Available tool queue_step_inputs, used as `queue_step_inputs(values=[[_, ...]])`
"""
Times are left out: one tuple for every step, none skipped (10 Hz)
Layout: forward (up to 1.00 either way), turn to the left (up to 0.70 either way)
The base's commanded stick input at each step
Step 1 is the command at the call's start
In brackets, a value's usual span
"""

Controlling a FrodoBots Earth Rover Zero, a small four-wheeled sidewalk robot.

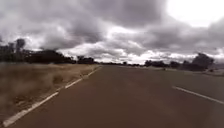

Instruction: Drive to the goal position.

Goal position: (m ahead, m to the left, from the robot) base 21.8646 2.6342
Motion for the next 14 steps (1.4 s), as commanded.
queue_step_inputs(values=[[0.85, 0.04], [0.85, 0.04], [0.85, 0.04], [0.85, 0.04], [0.85, 0.04], [0.85, 0.04], [0.85, 0.04], [0.85, 0.04], [0.85, 0.04], [0.85, 0.04], [0.85, 0.04], [0.85, 0.04], [0.85, 0.04], [0.85, 0.04]])
